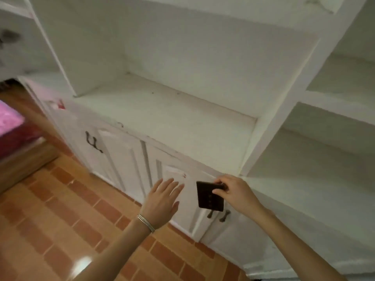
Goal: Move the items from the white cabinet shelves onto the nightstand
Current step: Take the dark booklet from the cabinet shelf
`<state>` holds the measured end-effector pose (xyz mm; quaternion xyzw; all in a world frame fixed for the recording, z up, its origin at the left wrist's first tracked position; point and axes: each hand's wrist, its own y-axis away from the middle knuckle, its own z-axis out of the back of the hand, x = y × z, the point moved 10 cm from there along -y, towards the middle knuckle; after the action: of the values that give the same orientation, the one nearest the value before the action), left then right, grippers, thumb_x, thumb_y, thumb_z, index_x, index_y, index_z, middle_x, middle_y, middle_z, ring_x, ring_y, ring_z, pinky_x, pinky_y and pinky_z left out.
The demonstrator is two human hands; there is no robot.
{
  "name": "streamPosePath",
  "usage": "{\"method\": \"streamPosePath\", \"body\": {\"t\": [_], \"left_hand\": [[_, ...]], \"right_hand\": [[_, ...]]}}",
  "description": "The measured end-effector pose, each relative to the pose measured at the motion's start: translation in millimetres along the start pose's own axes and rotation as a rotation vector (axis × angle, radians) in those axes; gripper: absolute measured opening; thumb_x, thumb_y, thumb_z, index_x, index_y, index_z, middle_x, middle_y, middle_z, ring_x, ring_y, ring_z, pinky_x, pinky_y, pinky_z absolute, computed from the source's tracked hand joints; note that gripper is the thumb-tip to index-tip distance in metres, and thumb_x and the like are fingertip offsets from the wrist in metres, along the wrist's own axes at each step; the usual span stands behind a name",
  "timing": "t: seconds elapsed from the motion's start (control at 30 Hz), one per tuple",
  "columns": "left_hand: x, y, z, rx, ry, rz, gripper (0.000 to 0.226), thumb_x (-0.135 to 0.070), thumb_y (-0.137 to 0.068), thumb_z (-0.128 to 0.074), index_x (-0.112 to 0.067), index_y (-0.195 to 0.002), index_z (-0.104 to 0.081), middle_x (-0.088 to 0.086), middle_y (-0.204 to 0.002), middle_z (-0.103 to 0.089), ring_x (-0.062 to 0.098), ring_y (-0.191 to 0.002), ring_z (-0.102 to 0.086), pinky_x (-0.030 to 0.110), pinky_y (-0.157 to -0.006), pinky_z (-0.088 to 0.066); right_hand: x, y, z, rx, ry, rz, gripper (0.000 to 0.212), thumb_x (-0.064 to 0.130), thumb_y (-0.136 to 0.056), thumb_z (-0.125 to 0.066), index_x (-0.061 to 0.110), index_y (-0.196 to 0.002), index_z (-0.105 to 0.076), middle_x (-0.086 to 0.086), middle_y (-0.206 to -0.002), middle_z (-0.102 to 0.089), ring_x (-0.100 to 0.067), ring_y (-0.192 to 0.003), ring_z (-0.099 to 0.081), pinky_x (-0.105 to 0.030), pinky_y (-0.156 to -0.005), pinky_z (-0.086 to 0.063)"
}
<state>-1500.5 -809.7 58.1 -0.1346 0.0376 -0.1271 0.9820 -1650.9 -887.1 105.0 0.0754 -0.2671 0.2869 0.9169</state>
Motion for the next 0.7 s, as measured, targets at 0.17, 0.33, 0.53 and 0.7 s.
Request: {"method": "streamPosePath", "body": {"t": [0.17, 0.33, 0.53, 0.7], "left_hand": [[50, 95, 25, 0.022, -0.067, 0.355, 0.049, -0.03, -0.073, -0.072, -0.016, -0.119, -0.062, 0.001, -0.112, -0.065, 0.022, -0.107, -0.06, 0.043, -0.093, -0.049], [85, 230, 65, 0.029, -0.169, 0.739, 0.041, -0.037, -0.079, -0.06, -0.018, -0.116, -0.063, 0.0, -0.108, -0.066, 0.022, -0.099, -0.062, 0.041, -0.088, -0.05], [90, 397, 121, -0.003, -0.258, 1.169, 0.047, -0.045, -0.081, -0.043, -0.019, -0.114, -0.064, 0.001, -0.109, -0.066, 0.025, -0.105, -0.06, 0.046, -0.094, -0.046], [71, 513, 142, -0.016, -0.289, 1.397, 0.048, -0.046, -0.079, -0.043, -0.021, -0.114, -0.065, 0.001, -0.11, -0.066, 0.023, -0.106, -0.059, 0.044, -0.094, -0.045]], "right_hand": [[81, -36, -67, 0.199, -0.037, 0.256, 0.013, 0.024, -0.084, -0.067, 0.019, -0.095, -0.062, 0.007, -0.091, -0.062, -0.009, -0.084, -0.06, -0.029, -0.075, -0.053], [188, -36, -144, 0.369, -0.053, 0.512, 0.009, 0.023, -0.083, -0.068, 0.023, -0.086, -0.06, 0.008, -0.086, -0.063, -0.009, -0.078, -0.061, -0.032, -0.071, -0.053], [337, 18, -237, 0.548, -0.03, 0.87, 0.01, 0.023, -0.085, -0.067, 0.02, -0.092, -0.061, 0.009, -0.086, -0.06, -0.008, -0.079, -0.058, -0.02, -0.069, -0.048], [433, 92, -310, 0.684, 0.004, 1.068, 0.012, 0.026, -0.086, -0.065, 0.021, -0.095, -0.061, 0.01, -0.09, -0.059, -0.008, -0.082, -0.057, -0.022, -0.067, -0.048]]}}
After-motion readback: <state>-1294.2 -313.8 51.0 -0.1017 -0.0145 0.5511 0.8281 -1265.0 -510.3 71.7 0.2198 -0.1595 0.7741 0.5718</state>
